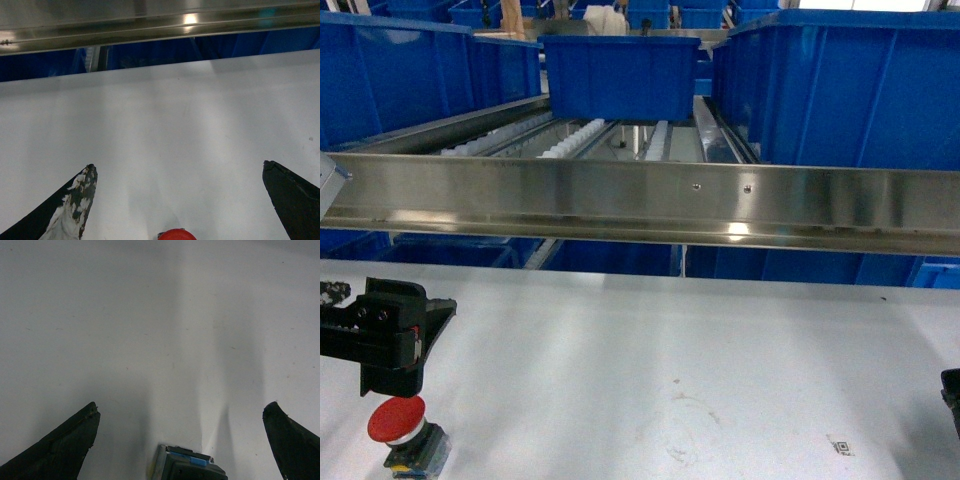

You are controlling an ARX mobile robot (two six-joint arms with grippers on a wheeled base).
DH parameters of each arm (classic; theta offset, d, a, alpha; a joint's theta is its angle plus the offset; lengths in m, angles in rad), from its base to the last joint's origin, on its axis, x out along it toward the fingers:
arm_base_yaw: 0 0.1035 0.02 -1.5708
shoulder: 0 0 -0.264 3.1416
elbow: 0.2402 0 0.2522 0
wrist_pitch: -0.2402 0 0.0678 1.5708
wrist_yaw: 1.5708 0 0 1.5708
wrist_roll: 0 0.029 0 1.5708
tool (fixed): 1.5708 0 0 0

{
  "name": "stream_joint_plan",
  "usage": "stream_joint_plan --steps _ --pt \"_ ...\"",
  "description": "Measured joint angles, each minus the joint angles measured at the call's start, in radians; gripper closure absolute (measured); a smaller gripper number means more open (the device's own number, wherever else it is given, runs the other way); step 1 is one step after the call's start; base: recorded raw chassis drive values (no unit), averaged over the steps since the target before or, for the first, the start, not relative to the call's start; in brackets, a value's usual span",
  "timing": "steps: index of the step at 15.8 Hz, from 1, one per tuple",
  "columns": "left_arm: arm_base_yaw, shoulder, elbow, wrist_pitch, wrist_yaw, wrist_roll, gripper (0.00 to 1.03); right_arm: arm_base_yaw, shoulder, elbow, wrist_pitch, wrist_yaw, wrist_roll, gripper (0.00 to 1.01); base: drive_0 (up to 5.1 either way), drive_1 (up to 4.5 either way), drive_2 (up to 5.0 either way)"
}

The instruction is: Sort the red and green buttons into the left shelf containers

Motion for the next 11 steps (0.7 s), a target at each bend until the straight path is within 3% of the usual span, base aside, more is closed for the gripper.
stream_joint_plan --steps 6,11 --pt "0.0 0.0 0.0 0.0 0.0 0.001 0.05 -0.005 0.081 0.012 0.036 0.019 -0.001 0.04 0.0 0.0 0.0" --pt "0.0 0.0 0.0 0.0 0.0 0.003 0.05 -0.015 0.102 0.005 0.082 0.024 -0.006 0.56 0.0 0.0 0.0"
